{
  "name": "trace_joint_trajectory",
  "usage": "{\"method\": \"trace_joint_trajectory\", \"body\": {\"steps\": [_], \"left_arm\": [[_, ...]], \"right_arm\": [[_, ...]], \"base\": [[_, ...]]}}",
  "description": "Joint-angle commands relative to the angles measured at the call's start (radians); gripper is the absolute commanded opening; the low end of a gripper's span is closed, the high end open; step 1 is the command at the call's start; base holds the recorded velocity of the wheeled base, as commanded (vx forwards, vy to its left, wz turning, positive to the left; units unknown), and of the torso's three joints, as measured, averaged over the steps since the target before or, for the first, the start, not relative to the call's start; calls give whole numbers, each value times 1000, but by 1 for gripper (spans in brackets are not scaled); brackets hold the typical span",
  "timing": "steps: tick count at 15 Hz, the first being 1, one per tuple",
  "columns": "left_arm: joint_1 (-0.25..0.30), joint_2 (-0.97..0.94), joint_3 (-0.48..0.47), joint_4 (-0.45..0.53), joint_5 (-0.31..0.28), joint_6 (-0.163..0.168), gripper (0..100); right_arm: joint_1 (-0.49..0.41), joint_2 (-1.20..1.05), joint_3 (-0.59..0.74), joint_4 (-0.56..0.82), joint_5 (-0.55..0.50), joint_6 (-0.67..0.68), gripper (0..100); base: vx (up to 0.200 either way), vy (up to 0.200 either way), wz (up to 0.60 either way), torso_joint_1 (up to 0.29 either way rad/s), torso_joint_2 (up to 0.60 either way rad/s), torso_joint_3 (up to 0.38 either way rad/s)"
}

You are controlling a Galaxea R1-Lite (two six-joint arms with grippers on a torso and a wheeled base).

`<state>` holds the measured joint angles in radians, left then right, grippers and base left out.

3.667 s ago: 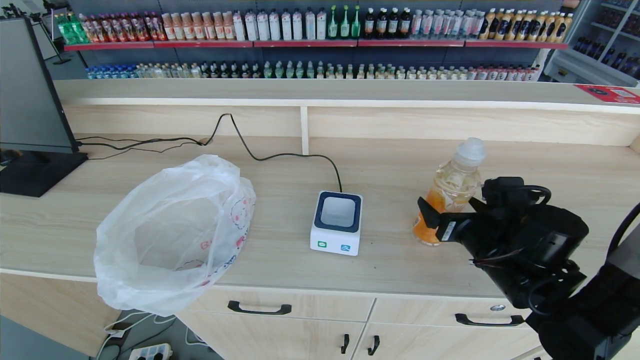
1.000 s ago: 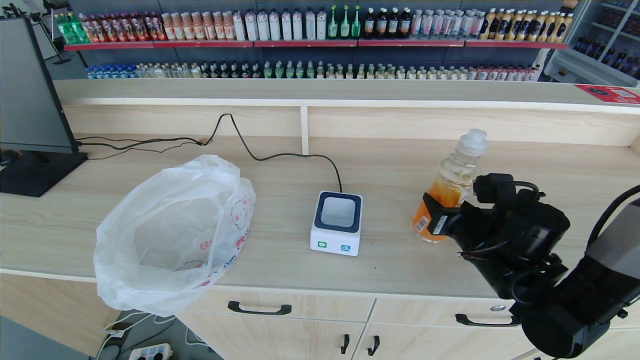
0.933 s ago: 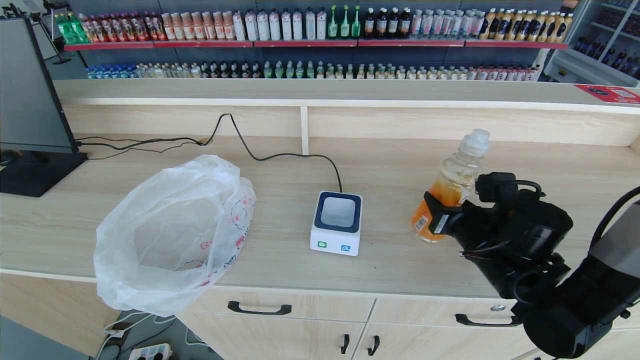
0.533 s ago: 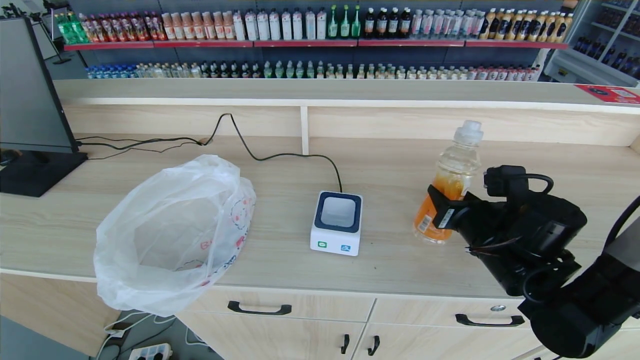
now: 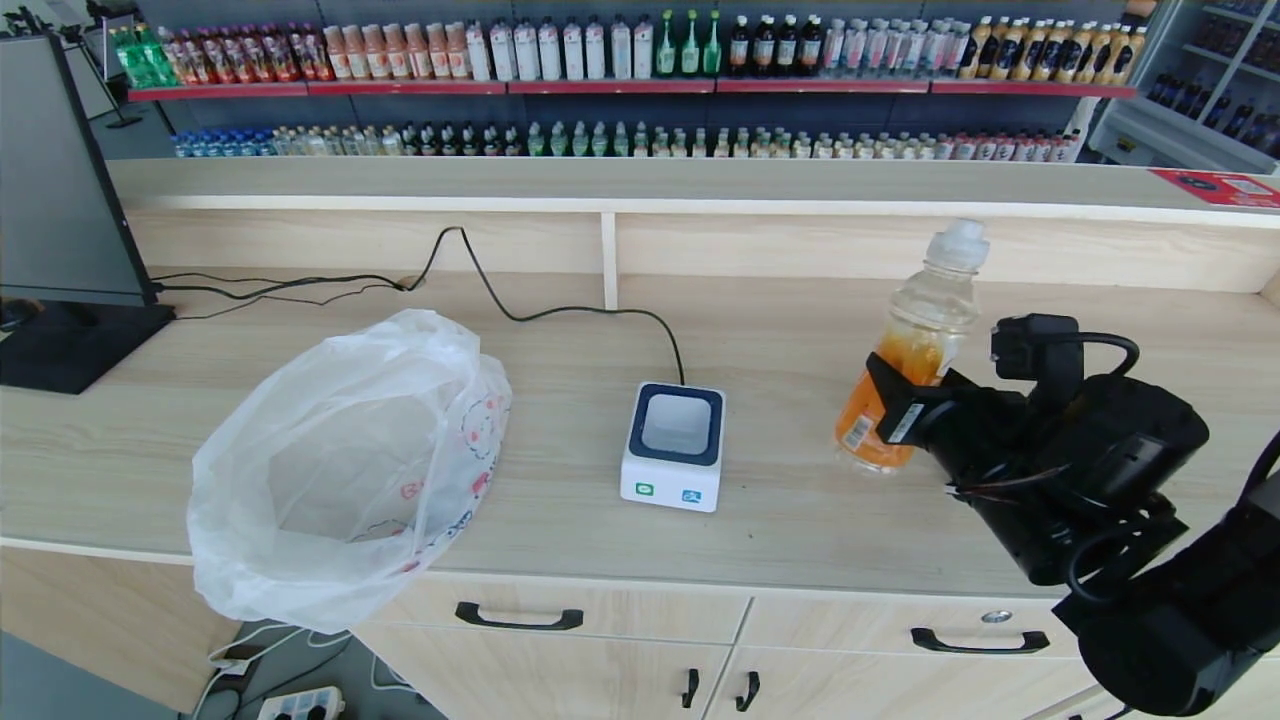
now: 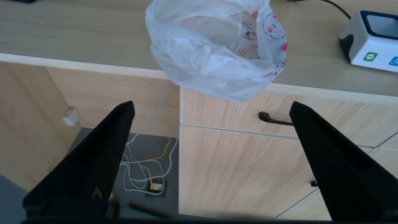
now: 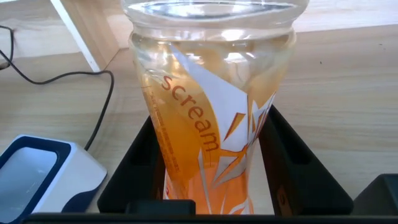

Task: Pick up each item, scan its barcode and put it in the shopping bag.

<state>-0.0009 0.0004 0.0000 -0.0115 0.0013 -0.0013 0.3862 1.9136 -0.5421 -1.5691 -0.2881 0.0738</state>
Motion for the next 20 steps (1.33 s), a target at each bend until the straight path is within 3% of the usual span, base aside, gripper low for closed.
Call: {"method": "trace_joint_trajectory", "body": {"steps": [1,5,10,15,20], "left_arm": [[-1,0,0,-1,0,0,100],[1,0,0,-1,0,0,100],[-1,0,0,-1,0,0,100],[1,0,0,-1,0,0,100],[1,0,0,-1,0,0,100]], "right_arm": [[0,-39,4,-2,0,0,0],[26,-120,11,-2,0,-2,0],[175,-242,59,-2,4,1,0],[232,-341,102,-2,10,3,0],[384,-398,111,-2,49,27,0]], "base": [[0,0,0,0,0,0],[0,0,0,0,0,0],[0,0,0,0,0,0],[0,0,0,0,0,0],[0,0,0,0,0,0]]}}
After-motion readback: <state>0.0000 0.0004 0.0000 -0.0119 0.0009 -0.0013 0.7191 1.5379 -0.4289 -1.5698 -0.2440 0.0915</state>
